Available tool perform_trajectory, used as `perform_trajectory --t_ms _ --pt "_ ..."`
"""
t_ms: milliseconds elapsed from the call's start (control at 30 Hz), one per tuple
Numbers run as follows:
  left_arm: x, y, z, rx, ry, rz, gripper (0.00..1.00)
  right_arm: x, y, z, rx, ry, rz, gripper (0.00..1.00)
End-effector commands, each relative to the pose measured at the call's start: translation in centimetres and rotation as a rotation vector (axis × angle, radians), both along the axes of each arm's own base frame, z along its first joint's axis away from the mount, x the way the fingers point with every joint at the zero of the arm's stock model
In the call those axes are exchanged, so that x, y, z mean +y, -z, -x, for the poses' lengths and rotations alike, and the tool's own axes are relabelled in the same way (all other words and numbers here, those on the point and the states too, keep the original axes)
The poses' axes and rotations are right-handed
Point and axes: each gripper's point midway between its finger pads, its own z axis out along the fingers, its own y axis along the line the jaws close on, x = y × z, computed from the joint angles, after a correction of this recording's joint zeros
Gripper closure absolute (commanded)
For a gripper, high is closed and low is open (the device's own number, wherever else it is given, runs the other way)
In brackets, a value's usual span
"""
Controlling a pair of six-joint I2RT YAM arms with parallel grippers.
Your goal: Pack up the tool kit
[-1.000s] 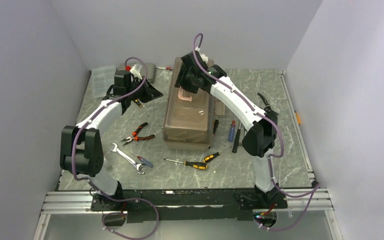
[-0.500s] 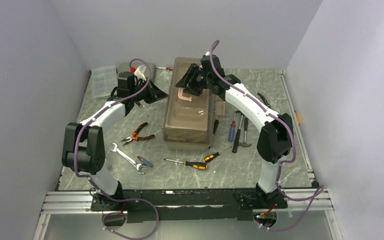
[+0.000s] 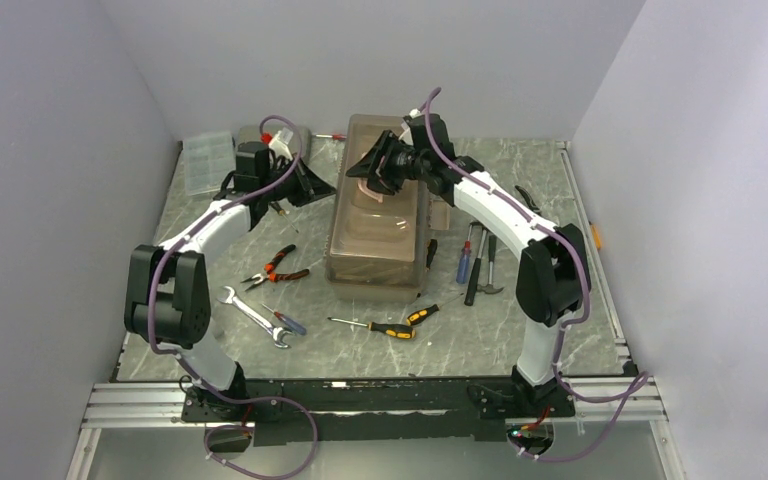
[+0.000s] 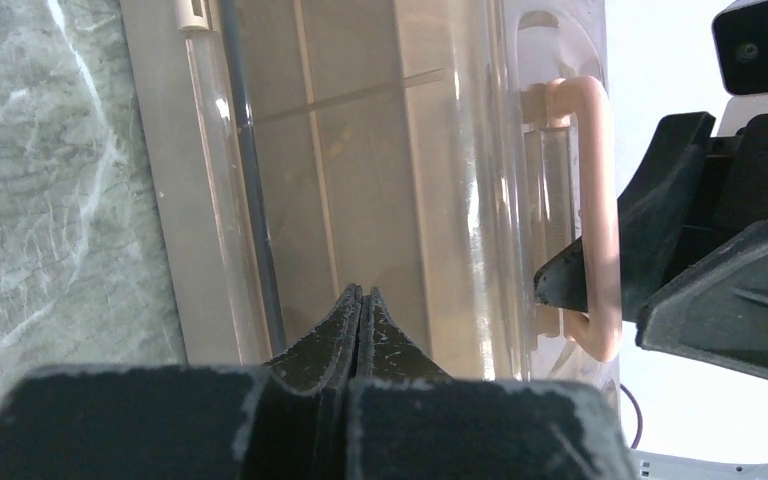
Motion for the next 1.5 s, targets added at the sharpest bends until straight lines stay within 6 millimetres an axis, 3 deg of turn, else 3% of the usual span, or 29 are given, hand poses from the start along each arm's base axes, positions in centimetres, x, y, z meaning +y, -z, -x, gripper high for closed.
perform_trajectory --t_ms 0,133,333,467,567,700,1000,1133,1267,1467 --pt "0.1 -4.9 0.3 -0.123 0.013 -0.019 1.00 1.0 -6.1 1.9 -0.122 -0.084 -0.157 0.52" --pt "1.5 -6.7 0.6 -0.145 -0.019 -0.075 0.96 0.2 -6.5 2.1 -0.140 -0.085 -0.179 0.53" --pt "3.0 -11.1 1.2 -0.218 -0.059 -0.112 0.87 -0.8 -7.2 2.1 -0.168 -0.074 -0.221 0.54" --pt "1.5 -13.3 1.7 -0.219 0.032 -0.019 0.80 -1.2 -7.4 2.1 -0.177 -0.069 -0.218 0.53" --pt "-0.2 -13.7 1.6 -0.193 0.100 0.072 0.68 -1.6 -7.5 2.2 -0.181 -0.064 -0.231 0.53" --pt "-1.4 -12.7 1.2 -0.149 0.133 0.108 0.55 -1.9 -7.6 2.2 -0.185 -0.057 -0.237 0.53" --pt "-4.4 -11.8 0.2 -0.087 0.199 0.185 0.50 -1.9 -7.5 2.3 -0.188 -0.064 -0.242 0.53" --pt "-5.4 -11.5 -0.4 -0.065 0.212 0.197 0.43 -1.9 -7.4 2.3 -0.189 -0.069 -0.233 0.53" --pt "-6.6 -11.3 -0.9 -0.047 0.215 0.195 0.31 -1.9 -7.2 2.3 -0.190 -0.071 -0.213 0.52" --pt "-8.3 -10.5 -1.5 0.013 0.233 0.172 0.28 -1.7 -6.9 2.0 -0.188 -0.082 -0.207 0.51"
